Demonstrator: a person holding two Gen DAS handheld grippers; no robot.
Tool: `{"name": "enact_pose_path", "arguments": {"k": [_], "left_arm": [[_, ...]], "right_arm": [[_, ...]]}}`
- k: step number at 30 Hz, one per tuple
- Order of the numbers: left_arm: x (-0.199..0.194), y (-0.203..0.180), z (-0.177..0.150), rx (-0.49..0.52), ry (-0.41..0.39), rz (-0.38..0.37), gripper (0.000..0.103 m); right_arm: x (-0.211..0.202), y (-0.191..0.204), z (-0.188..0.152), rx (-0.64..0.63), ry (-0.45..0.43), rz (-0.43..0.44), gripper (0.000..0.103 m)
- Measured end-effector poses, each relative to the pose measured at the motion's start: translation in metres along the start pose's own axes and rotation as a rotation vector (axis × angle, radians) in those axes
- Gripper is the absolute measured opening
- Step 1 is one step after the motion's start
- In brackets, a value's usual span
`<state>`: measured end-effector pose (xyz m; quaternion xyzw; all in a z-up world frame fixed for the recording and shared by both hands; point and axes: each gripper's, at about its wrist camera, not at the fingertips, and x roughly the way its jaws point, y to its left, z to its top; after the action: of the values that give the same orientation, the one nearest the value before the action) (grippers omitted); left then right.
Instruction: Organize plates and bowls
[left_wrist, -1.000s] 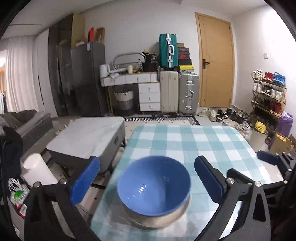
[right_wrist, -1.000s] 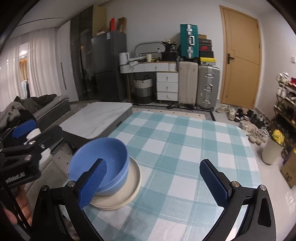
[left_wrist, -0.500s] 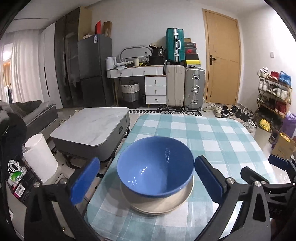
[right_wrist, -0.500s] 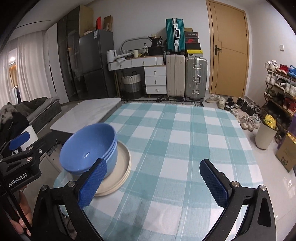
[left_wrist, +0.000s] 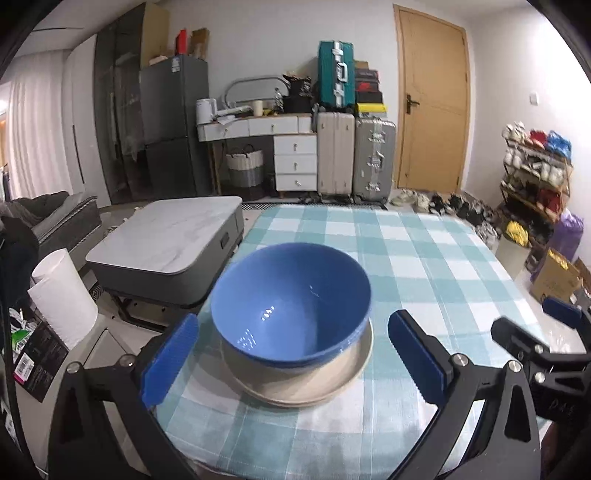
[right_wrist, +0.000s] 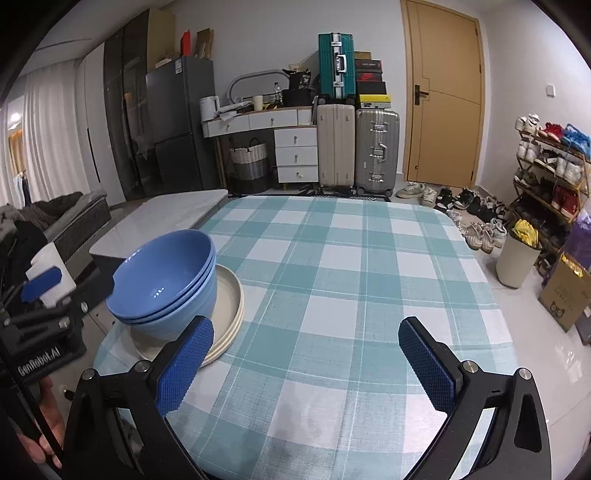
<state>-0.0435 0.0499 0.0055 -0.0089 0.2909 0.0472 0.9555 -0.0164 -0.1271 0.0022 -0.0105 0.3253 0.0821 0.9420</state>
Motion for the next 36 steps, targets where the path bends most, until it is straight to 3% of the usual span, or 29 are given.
{"name": "enact_pose_path", "arguments": {"k": [14,19,23,30,36], "left_arm": [[-0.004,-0.005,-0.005,0.019,0.003,-0.044,0.103],[-0.007,-0.007,-0.006,0.032,-0.022,-0.005,0.103],[-0.012,-0.001,-0.006,0.024,-0.035,-0.045,0.103],[0.0,-0.002,-0.007,0.0,0.037,-0.07,0.103],[0.004,-0.005,-0.01,0.002,0.052,-0.053,0.103]], "right_arm": [[-0.009,-0.002,-0.007,0.003,-0.025,-0.014,0.102],[-0.006,-0.003,-0.01,0.012,-0.009,-0.015,0.102],[0.0,-0.003,-0.014,0.003,0.007,-0.027,0.102],[0.0,-0.009,-0.016,0.039,-0.017,-0.036,0.102],[0.0,-0.014,-0.017,0.065,-0.028,-0.037,0.102]]}}
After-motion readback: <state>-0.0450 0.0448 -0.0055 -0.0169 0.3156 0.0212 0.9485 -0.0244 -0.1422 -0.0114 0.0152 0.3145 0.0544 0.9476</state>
